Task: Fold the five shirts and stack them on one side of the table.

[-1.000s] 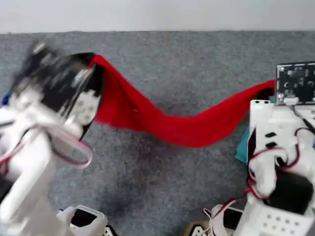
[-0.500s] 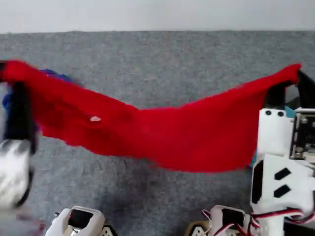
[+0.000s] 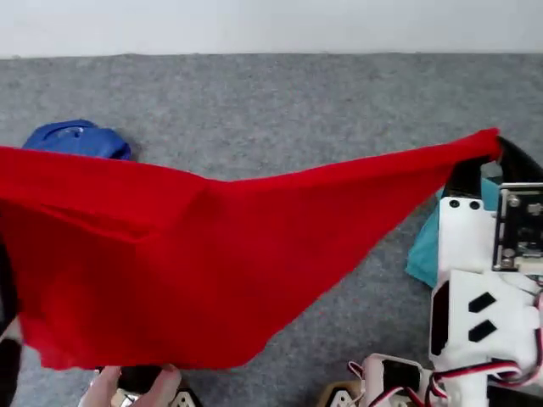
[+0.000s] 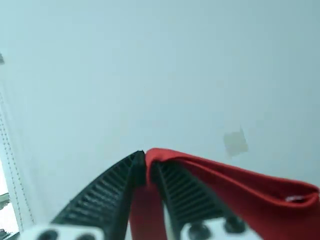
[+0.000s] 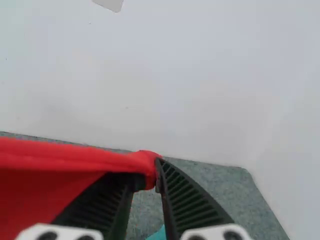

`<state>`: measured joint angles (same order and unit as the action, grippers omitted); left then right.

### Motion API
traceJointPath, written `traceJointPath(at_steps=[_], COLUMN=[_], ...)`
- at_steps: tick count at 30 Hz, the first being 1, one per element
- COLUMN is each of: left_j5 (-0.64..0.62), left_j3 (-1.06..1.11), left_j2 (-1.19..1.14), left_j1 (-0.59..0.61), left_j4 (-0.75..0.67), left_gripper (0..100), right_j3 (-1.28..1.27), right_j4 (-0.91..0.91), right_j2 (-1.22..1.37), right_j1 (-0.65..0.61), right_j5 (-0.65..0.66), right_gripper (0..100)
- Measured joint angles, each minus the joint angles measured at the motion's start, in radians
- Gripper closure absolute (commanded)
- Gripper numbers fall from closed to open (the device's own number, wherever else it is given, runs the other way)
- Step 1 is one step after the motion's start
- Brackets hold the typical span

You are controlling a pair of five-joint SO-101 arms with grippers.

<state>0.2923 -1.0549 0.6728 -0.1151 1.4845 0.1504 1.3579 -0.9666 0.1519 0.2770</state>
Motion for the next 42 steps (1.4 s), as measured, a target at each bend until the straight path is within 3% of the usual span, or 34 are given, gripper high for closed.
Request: traceJointPath(at_steps=[26,42], left_j5=[0.0,0.0], left_j3=[0.124,0.127], left_j2=[0.0,0.0], left_j1=[0.0,0.0], left_j4=[0.068,0.068], left_gripper=[99,99], right_j3=[-0.002,-0.143], right_j4=[0.074,0.04], right_j2=[0.0,-0.009], right_j1=[0.0,0.0], right_j5=[0.0,0.0], right_gripper=[98.8,98.8])
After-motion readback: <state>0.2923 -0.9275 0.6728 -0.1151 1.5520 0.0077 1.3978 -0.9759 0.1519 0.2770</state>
